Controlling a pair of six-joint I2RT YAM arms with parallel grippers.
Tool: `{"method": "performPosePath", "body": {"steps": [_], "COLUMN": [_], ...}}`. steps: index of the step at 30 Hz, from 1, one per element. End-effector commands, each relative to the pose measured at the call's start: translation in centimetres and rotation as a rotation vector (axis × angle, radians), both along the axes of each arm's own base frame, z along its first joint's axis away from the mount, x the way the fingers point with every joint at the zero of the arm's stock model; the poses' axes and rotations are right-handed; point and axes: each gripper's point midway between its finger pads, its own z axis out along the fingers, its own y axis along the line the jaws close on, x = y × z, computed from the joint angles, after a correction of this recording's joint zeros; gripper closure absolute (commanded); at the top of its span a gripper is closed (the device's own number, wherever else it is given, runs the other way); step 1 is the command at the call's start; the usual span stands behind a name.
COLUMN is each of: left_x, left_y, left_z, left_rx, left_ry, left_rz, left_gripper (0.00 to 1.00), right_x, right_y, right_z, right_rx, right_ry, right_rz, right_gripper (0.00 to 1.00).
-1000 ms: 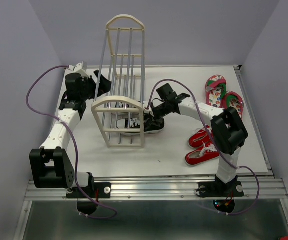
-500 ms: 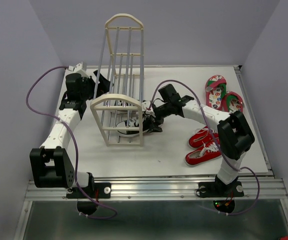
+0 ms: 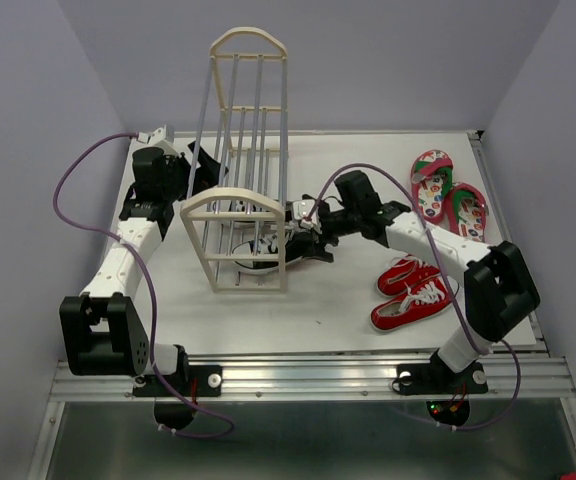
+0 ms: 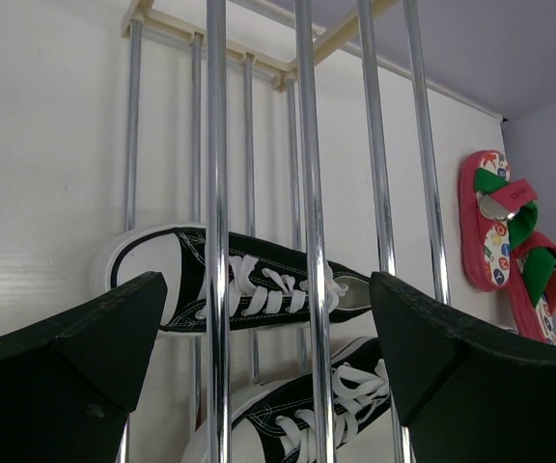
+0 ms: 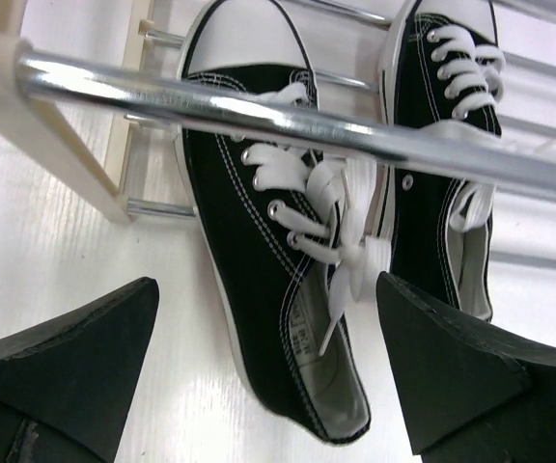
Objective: Place and organize the shoes onto the shoe shelf
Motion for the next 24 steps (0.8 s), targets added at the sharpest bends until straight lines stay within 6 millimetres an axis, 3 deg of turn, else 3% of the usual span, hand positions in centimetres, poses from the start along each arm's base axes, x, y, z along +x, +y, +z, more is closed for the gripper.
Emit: {"method": "performPosePath", "body": {"steps": [1,5,7,11,13,14,18,24], "left_x": [-0.6,-0.8,-0.9,-1.2,-1.5,-1.5,-1.7,-1.3], "left_y": [-0.6,-0.9,-1.0,-1.2,-1.1,-1.1,-1.1,-1.0], "left_z": [2.8,2.9,3.0,3.0,3.1,3.2,3.3,2.5], "left_rx": [-0.002,-0.008,-0.008,-0.009,-0.005,-0.005,-0.006,0.005], "left_ry": [-0.102,-0.102,-0.104,-0.105,-0.108,-0.109,-0.108,-0.087], "left_rz": [-0.025,-0.034,-0.034,-0.032,-0.027,-0.022,-0.021,-0.018], "left_gripper": [0.01,0.01,0.01,0.01,0.01,0.01,0.01,0.01], "right_x": [1.3,3.2,3.3,4.4,4.6,3.5,2.5,3.7], "right_y": [-2.2,-6.0,-6.9,-9.0,-9.3,-9.3,-8.4,-7.3], "right_z": [2.7,3.6,3.7,1.1,-0.6,-1.3,-0.9,-1.6], "right_rx": [0.056,0.114,0.143,0.144,0.112,0.1,0.149,0.19], "right_ry": [-0.04,0.019,0.043,0.122,0.125,0.176,0.173,0.208], "right_rz": [-0.092,-0.168,-0.159,-0.178,-0.134,-0.103,0.022,0.064], "right_gripper": [0.0,0.0,0.0,0.0,0.0,0.0,0.0,0.0]}}
